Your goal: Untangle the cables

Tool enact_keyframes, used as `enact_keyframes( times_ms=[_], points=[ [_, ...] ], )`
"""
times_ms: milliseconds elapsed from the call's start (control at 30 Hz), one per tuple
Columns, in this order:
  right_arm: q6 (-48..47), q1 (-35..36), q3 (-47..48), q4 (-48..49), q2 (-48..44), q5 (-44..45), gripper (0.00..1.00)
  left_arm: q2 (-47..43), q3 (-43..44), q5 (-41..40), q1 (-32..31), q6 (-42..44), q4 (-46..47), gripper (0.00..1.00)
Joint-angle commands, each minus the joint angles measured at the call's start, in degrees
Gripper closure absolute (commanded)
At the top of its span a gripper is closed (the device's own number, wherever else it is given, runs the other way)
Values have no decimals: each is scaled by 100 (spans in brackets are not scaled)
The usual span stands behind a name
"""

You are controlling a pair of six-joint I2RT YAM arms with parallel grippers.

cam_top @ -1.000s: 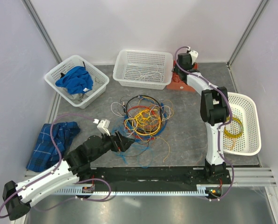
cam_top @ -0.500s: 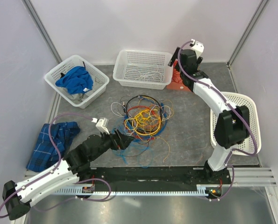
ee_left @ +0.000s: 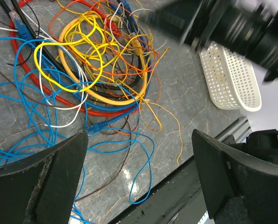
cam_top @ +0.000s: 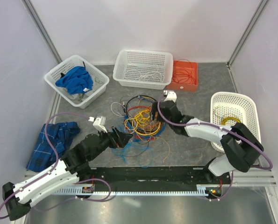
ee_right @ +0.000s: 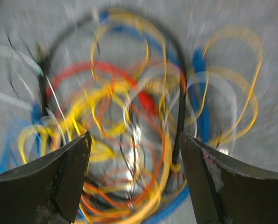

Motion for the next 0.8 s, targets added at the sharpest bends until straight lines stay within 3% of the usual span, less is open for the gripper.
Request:
enact_keyframes(
  times_ms=[0,167,267,300,333,500,767],
  points=[
    [348,231,-1015,1124,-388,-187,15,-10,251,-210,-27,23,-174,0],
    [260,451,-1176,1160,-117,-381,14,16,146,-245,-27,-91,-165,0],
    [234,486,-1193,1247,-2,-468,35,60,128,-272,-27,-118,-139,0],
    [225,495,-1220,1283,-28,-460,53,95,146,-289,-27,-127,-139,0],
    [208,556,-1229,1318,-72,-425,60,104,155,-307,-27,-118,-139,0],
    [-82,951,-1159,1116,-985,181,97,95,251,-430,-27,-22,-148,0],
    [-548,1760,-229,71,-2550,683,100,-10,716,-931,-27,618,9,0]
  ],
)
